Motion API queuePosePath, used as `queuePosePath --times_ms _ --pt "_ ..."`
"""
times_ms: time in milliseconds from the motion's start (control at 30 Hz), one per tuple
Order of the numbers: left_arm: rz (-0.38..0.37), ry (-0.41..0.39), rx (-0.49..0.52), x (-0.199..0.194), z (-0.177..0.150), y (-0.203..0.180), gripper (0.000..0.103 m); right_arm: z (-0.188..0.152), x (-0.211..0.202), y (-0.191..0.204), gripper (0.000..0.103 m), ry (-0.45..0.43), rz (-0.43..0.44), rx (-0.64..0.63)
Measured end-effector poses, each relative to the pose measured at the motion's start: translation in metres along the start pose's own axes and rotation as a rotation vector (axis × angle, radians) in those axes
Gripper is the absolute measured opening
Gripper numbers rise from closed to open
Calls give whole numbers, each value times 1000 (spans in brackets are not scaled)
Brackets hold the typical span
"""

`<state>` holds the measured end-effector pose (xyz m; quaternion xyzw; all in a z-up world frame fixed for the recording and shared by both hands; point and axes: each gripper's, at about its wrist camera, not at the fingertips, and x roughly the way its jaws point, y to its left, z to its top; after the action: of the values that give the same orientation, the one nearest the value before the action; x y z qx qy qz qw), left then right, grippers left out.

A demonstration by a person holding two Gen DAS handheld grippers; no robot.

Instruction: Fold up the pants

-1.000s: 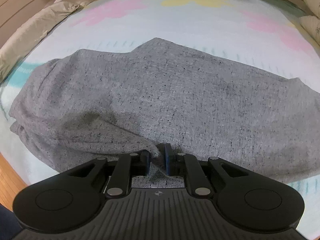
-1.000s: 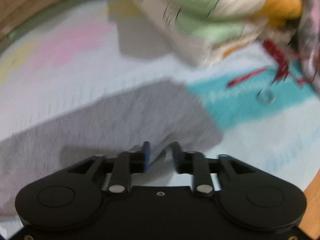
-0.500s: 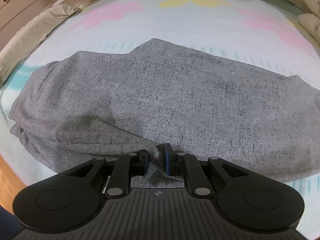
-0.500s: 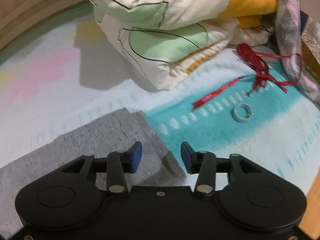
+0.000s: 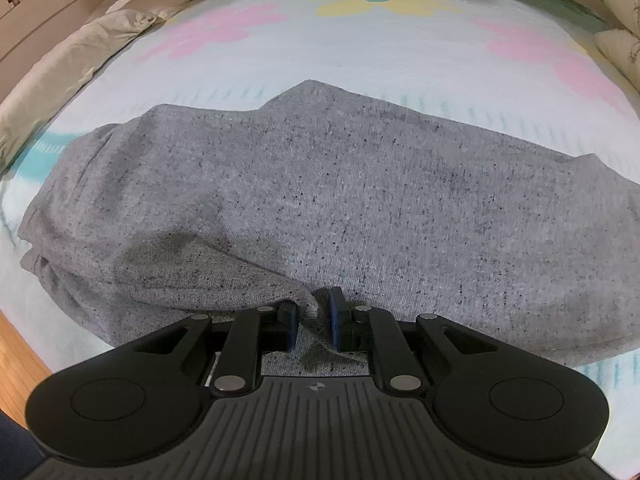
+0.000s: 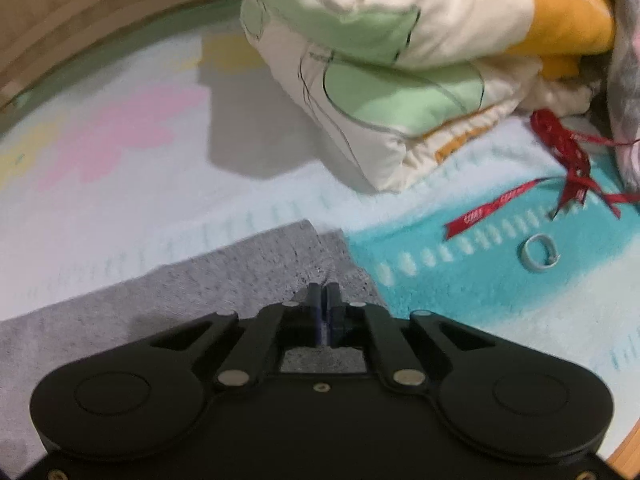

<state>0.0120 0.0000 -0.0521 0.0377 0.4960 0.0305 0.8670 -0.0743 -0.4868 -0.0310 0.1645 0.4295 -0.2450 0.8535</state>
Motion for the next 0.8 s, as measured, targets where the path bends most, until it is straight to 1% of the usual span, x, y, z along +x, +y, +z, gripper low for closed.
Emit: queuePosePath --times_ms 67,133,267,333,367,400,433,467,500,567,633,700,800 --pt "-4 -1 -2 -1 0 1 14 1 -11 -6 8 -9 -30 20" --pt "-3 3 -1 0 -1 1 14 1 -13 -12 8 4 -30 45" --pt "-1 6 4 0 0 0 14 -3 5 -13 8 105 -87 47" --pt "-1 10 6 0 0 0 14 -6 12 -10 11 120 -98 24" --pt "-1 11 7 1 1 0 15 -6 11 -8 14 105 -117 9" --pt "-2 15 7 0 1 0 15 -5 6 -5 20 81 -142 -2" --pt "-4 18 4 0 2 1 15 -3 1 -2 28 54 -155 -11" --pt "-6 21 3 -1 2 2 16 -1 -6 1 42 19 -160 -16" --pt "-8 25 2 -3 2 2 16 2 -15 4 47 -20 -159 -19" --pt "-14 26 0 -7 2 4 16 7 -29 12 47 -65 -140 -19" --pt "-26 32 -1 -11 2 6 17 11 -43 25 47 -106 -93 -16" --pt "-46 44 -3 -15 2 10 17 13 -54 44 47 -128 -15 -41" --pt "-71 65 9 -21 1 15 18 13 -64 81 47 -142 104 -121"
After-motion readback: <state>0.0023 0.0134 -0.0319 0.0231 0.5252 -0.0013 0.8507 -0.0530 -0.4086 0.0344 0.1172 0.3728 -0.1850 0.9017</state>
